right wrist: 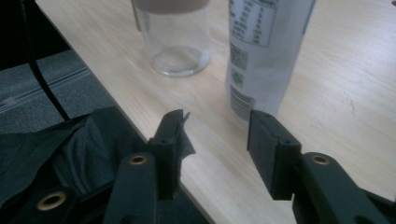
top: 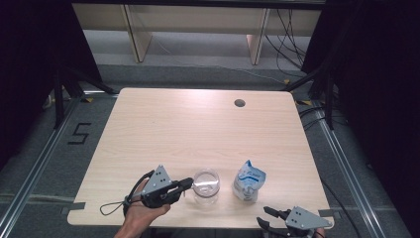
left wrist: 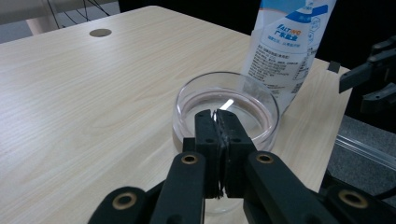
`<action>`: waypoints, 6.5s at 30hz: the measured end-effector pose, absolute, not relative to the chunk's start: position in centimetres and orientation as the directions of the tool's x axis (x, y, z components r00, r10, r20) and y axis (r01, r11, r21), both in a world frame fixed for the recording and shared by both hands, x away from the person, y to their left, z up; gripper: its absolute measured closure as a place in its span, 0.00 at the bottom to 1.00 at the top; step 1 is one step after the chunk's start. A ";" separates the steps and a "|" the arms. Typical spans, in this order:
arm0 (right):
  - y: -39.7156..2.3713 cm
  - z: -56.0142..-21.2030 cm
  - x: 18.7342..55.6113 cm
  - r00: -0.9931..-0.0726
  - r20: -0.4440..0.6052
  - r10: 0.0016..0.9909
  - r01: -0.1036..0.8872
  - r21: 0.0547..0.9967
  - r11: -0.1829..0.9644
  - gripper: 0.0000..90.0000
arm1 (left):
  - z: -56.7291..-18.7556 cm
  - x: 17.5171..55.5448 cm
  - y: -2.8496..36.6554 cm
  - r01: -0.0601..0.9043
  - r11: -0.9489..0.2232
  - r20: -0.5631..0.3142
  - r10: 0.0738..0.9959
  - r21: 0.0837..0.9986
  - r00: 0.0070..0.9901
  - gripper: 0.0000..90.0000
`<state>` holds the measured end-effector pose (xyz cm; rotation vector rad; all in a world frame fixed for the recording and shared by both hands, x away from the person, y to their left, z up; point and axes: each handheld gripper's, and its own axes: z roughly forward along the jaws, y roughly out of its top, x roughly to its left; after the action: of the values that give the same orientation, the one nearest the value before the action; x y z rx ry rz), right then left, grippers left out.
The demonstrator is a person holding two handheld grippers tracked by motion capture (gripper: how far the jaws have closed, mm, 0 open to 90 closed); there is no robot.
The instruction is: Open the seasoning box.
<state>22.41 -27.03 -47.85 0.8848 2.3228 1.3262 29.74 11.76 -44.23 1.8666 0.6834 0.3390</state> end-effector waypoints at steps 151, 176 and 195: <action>-12.5 -44.2 27.3 -0.847 -0.142 0.512 0.055 0.935 0.351 0.98 | -49.1 27.9 14.3 0.407 -0.271 -0.130 0.673 0.872 0.728 0.30; -11.6 -44.4 27.1 -0.874 -0.137 0.466 0.051 0.928 0.369 0.83 | -49.0 28.0 14.4 0.403 -0.269 -0.125 0.678 0.875 0.724 0.31; -16.6 -45.0 25.3 -0.862 -0.098 0.498 0.111 0.921 0.373 0.58 | -49.2 28.1 14.4 0.400 -0.275 -0.121 0.675 0.874 0.728 0.29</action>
<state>25.25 -16.62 -45.04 0.5317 2.2791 1.4867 28.14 14.39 -49.23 1.9047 0.8281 0.3360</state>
